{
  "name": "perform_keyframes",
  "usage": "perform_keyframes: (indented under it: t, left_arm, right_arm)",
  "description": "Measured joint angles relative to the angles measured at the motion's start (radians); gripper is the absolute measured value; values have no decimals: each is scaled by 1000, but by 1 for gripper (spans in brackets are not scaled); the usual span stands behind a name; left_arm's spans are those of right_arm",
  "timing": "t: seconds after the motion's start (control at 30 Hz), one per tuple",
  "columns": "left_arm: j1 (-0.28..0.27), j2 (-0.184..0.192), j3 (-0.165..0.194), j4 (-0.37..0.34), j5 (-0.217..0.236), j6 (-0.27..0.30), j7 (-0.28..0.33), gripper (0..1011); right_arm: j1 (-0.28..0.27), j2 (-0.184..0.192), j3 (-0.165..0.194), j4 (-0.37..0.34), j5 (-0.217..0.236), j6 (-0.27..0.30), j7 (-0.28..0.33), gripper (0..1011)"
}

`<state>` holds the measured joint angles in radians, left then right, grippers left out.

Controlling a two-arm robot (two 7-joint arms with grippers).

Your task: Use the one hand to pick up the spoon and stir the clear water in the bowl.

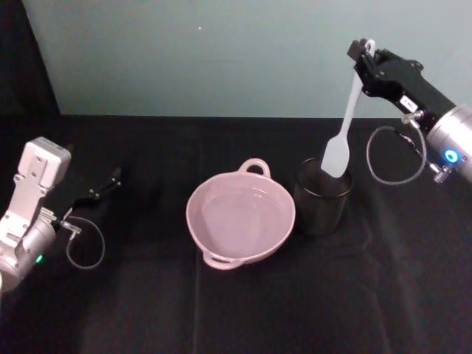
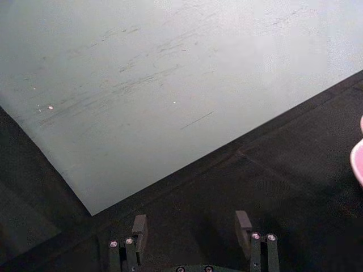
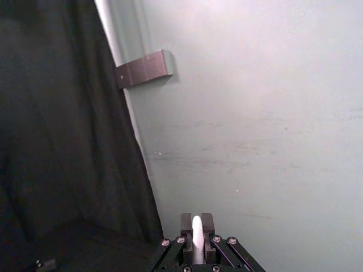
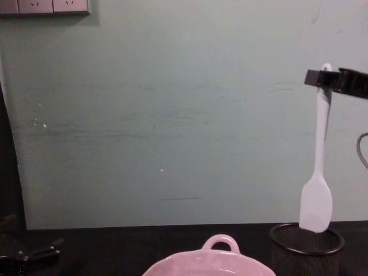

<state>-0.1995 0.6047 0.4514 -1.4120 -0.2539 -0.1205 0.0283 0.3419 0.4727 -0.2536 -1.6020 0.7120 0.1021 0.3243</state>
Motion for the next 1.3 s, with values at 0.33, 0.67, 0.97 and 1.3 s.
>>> perform_keyframes:
  t: [0.33, 0.67, 0.97, 1.3]
  left_arm:
    - [0, 0, 0, 0, 0, 0, 0, 1011]
    - [0, 0, 0, 0, 0, 0, 0, 1011]
    - [0, 0, 0, 0, 0, 0, 0, 1011]
    - [0, 0, 0, 0, 0, 0, 0, 1011]
  right_arm:
    - [-5, -55, 10, 149, 78, -71, 70, 106]
    - [-18, -100, 18, 266, 151, -129, 129, 106]
    - [-19, -113, 18, 315, 168, -147, 138, 107]
    - [-14, -121, 11, 344, 173, -148, 143, 107]
